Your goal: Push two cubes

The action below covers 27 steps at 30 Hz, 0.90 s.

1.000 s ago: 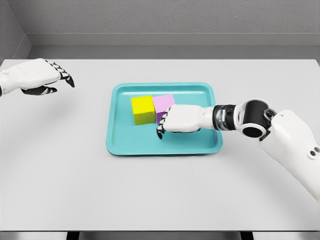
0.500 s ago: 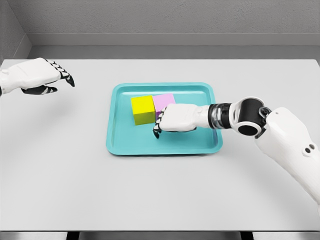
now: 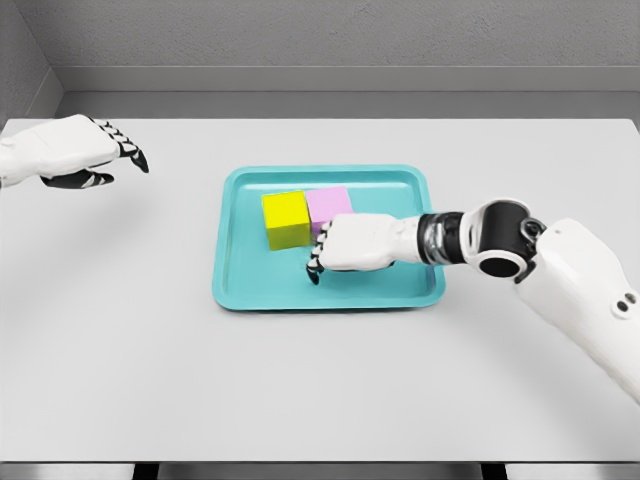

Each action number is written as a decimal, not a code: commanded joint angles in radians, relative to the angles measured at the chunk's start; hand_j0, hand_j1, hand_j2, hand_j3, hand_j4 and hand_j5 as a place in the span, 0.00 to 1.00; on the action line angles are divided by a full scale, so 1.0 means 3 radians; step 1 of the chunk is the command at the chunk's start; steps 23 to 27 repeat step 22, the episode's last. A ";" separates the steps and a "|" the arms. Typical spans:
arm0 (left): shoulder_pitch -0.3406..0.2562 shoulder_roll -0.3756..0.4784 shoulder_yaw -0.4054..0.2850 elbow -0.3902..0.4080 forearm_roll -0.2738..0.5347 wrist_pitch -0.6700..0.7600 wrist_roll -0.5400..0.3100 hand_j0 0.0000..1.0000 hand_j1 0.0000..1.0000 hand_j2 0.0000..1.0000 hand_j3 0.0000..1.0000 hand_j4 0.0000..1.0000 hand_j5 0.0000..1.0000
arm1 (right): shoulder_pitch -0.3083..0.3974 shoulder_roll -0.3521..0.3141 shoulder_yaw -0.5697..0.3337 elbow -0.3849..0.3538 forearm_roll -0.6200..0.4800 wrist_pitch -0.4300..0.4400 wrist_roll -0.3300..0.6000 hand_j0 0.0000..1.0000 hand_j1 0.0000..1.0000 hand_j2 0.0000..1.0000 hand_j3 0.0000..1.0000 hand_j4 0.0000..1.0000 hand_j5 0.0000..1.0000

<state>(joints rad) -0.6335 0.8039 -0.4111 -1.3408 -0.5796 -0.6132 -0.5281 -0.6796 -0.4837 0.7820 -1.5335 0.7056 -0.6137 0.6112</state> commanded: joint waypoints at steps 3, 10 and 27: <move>0.0005 0.0030 0.0005 -0.0005 0.0040 0.0008 0.0001 0.63 0.63 0.63 0.63 0.63 0.63 | 0.0133 -0.0658 -0.0208 -0.0702 -0.0255 0.0009 -0.0001 0.58 0.58 0.58 0.58 0.58 0.58; 0.0020 0.0046 0.0000 -0.0005 0.0045 0.0008 0.0017 0.73 0.73 0.73 0.73 0.73 0.73 | 0.0394 -0.1471 -0.1312 -0.0779 -0.1217 0.0009 -0.0001 0.70 0.70 0.70 0.70 0.70 0.70; 0.0072 0.0092 0.0000 0.0026 0.0250 0.0008 0.0027 1.00 1.00 1.00 1.00 1.00 1.00 | 0.1064 -0.1502 -0.2192 -0.0273 -0.1268 0.0009 -0.0001 1.00 1.00 1.00 1.00 1.00 1.00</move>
